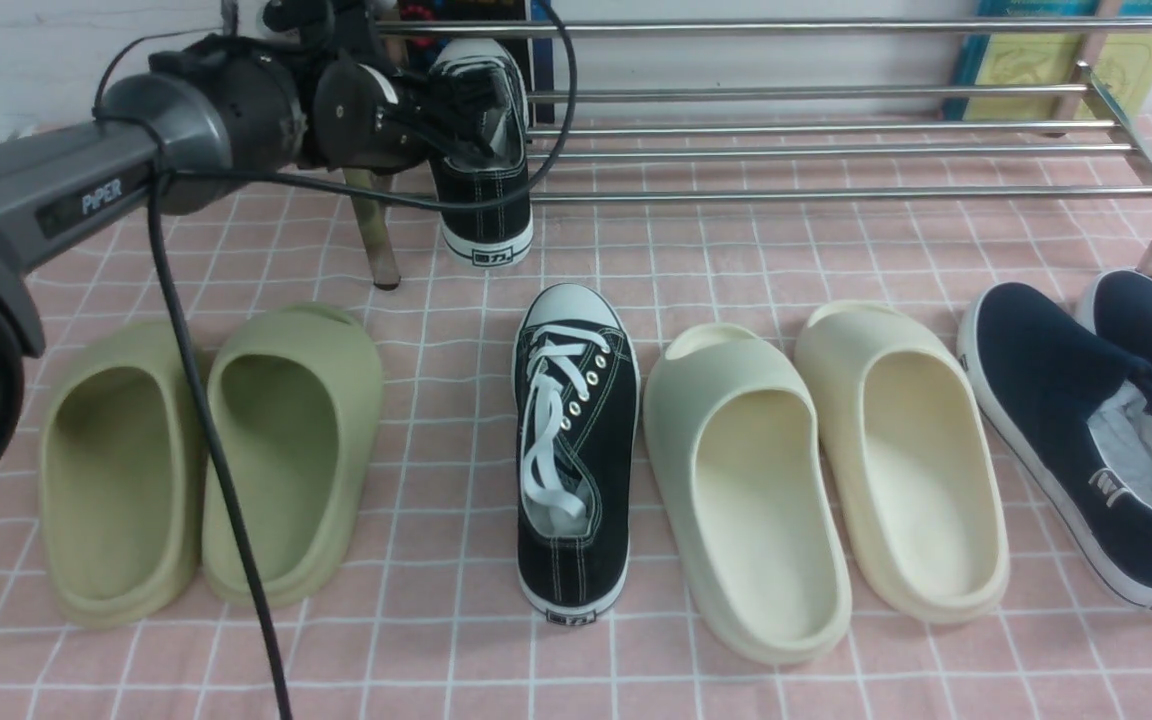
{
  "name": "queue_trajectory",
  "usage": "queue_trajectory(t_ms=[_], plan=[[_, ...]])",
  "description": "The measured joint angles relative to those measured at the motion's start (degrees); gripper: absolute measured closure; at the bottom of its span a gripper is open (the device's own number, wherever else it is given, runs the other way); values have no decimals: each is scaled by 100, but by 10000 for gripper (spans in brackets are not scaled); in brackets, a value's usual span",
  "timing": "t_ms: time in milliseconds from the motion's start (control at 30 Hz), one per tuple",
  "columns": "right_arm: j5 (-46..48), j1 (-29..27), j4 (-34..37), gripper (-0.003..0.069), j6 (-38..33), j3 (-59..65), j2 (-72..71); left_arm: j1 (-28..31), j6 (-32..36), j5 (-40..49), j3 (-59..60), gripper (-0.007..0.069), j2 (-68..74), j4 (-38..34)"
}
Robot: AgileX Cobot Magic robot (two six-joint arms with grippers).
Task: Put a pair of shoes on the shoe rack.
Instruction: Use the left arm to grab the shoe closest to it
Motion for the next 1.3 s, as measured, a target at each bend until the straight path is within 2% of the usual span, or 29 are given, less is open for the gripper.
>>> queue_trajectory(t_ms=[133,200,233,300,333,367,400,467,533,633,700,867,1000,1167,1300], plan=[[0,0,0,421,0,0,0,10,14,599,-5,251,-418,274],[0,0,-6,421,0,0,0,10,121,1321,-5,202,-777,426],[0,0,-6,421,0,0,0,10,137,1398,-5,197,-810,437],[0,0,-6,421,0,0,0,-41,511,2632,-26,179,-1277,512],[0,0,-6,421,0,0,0,-41,546,2728,-26,179,-1277,518],[0,0,-6,421,0,0,0,-170,929,3531,-44,178,-1525,546],[0,0,-6,421,0,0,0,-190,973,3615,-44,178,-1545,552],[0,0,-6,421,0,0,0,-490,1458,4459,-13,178,-1694,552],[0,0,-6,421,0,0,0,-815,1655,4775,173,178,-1785,552],[0,0,-6,421,0,0,0,-1221,1589,4819,637,178,-1893,514],[0,0,-6,421,0,0,0,-1481,1281,4721,1201,178,-2014,402],[0,0,-6,421,0,0,0,-1590,997,4140,2143,178,-2113,-7],[0,0,-6,421,0,0,0,-1590,936,2940,2982,178,-2032,-654],[0,0,-6,421,0,0,0,-1590,922,2511,3067,196,-1782,-842],[0,0,-6,421,0,0,0,-1590,918,2394,3083,315,-1493,-980]])
